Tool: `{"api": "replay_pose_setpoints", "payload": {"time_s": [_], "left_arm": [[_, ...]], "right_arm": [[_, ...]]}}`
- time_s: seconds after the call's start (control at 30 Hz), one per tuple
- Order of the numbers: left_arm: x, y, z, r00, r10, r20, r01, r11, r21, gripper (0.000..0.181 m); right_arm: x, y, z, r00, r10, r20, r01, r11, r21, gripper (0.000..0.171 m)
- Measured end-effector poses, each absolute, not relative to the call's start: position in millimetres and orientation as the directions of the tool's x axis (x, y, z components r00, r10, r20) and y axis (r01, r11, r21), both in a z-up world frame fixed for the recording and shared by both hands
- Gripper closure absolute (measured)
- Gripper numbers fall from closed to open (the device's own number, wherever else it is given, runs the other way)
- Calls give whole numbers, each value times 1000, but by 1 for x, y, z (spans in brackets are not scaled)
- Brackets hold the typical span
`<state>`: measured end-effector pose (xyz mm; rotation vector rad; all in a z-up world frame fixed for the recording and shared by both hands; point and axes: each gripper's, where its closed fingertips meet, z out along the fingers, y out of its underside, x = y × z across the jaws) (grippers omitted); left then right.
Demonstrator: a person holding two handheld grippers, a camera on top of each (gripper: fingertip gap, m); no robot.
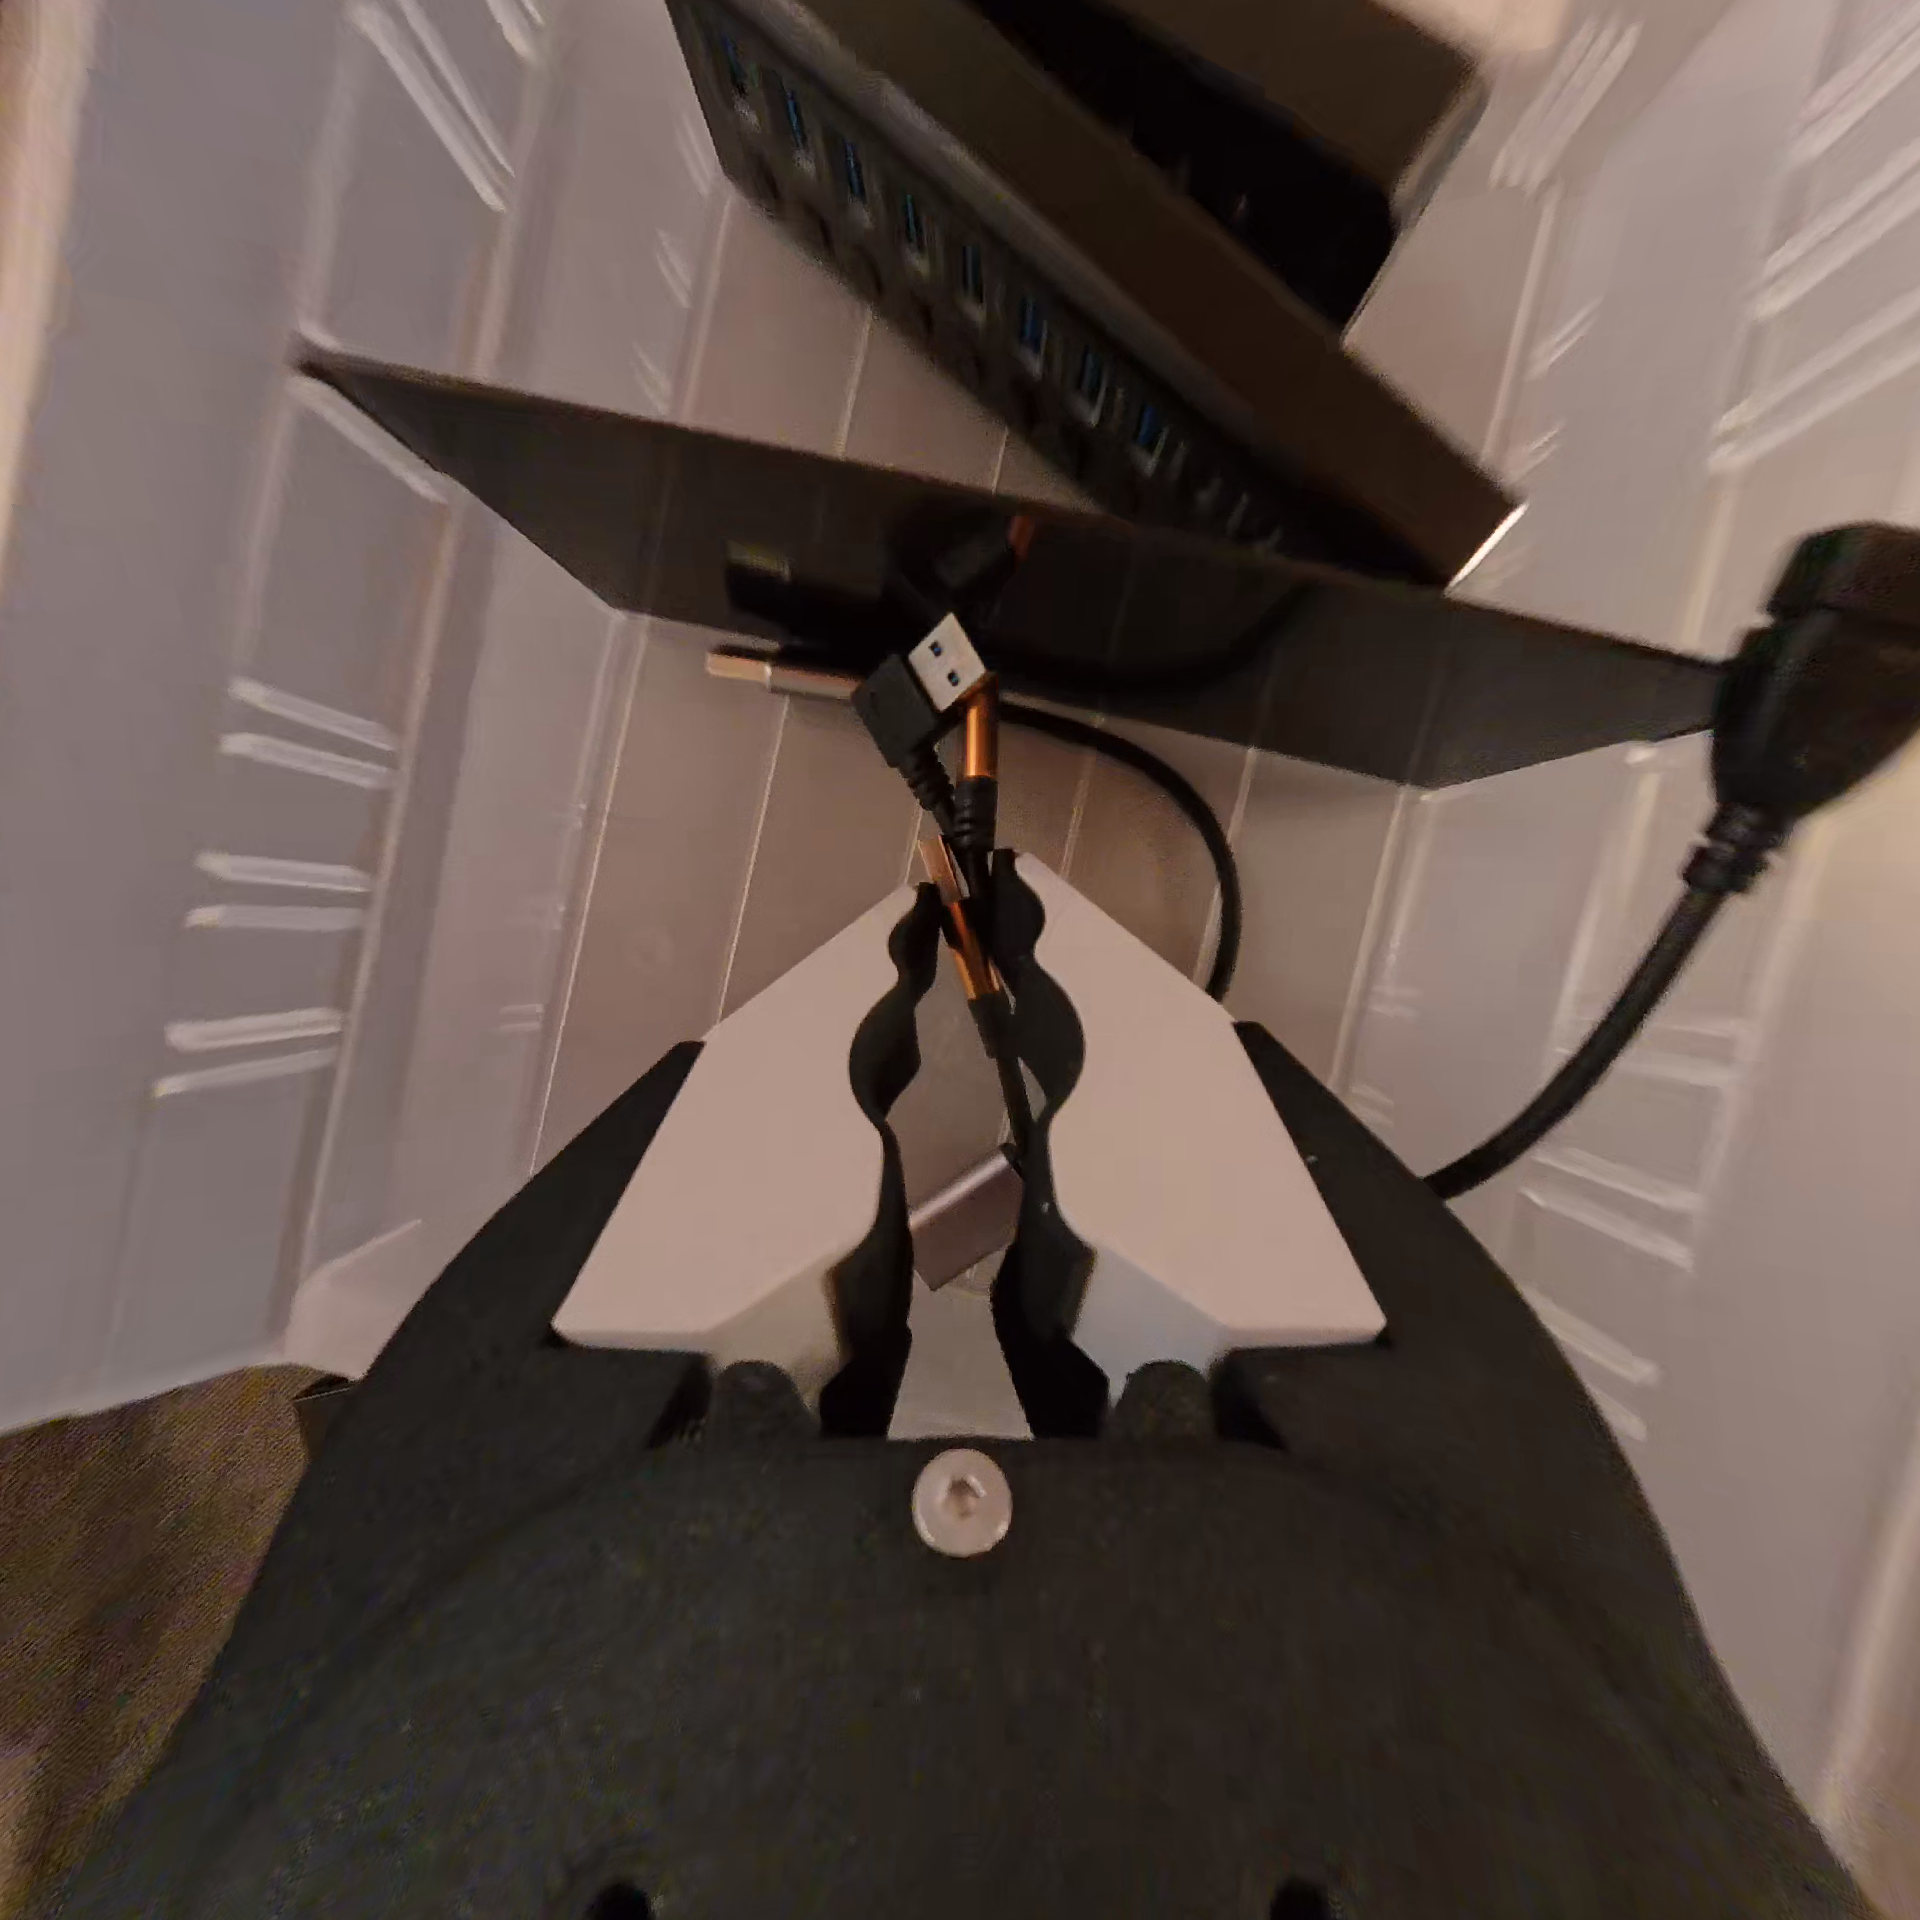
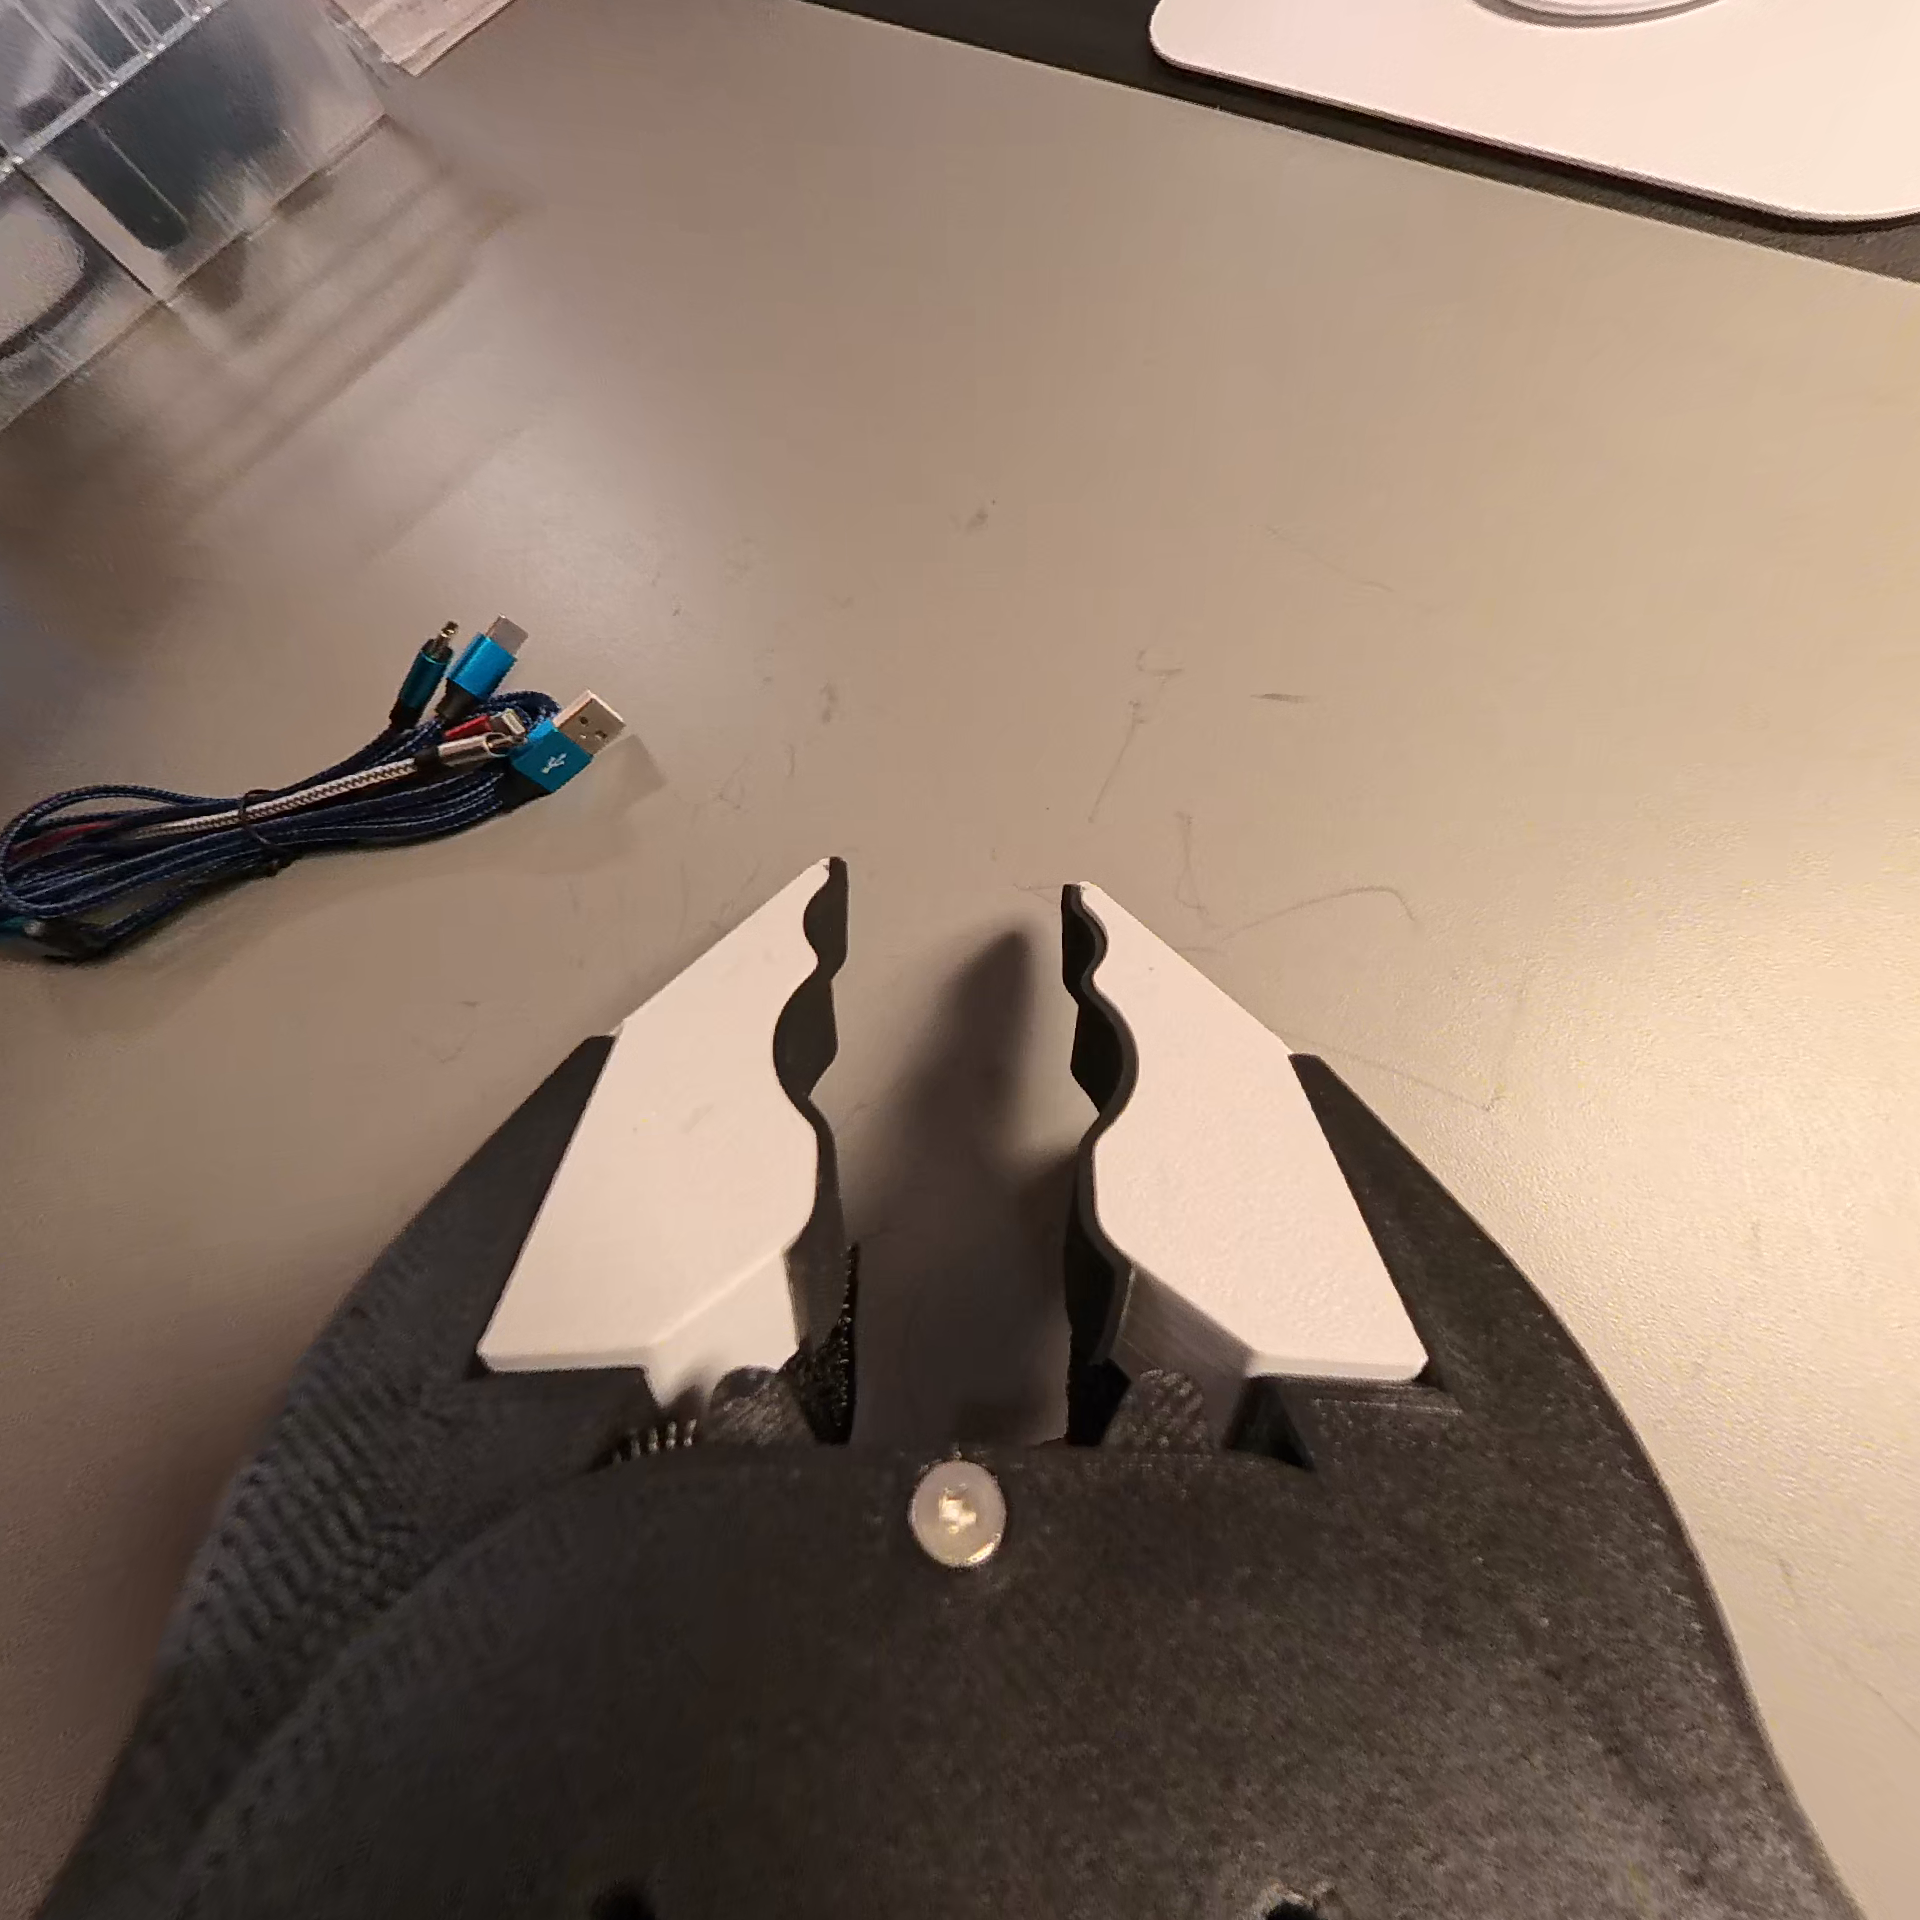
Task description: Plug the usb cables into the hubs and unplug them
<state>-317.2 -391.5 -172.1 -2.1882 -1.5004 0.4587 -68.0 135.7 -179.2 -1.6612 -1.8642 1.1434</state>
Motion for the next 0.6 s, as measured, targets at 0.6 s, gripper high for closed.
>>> {"api": "replay_pose_setpoints", "payload": {"time_s": [0.6], "left_arm": [[-148, -145, -57, 882, 471, -7, 294, -562, -773, 167]], "right_arm": [[-68, 135, -179, -219, 955, -198, 624, -19, -781, 129]]}}
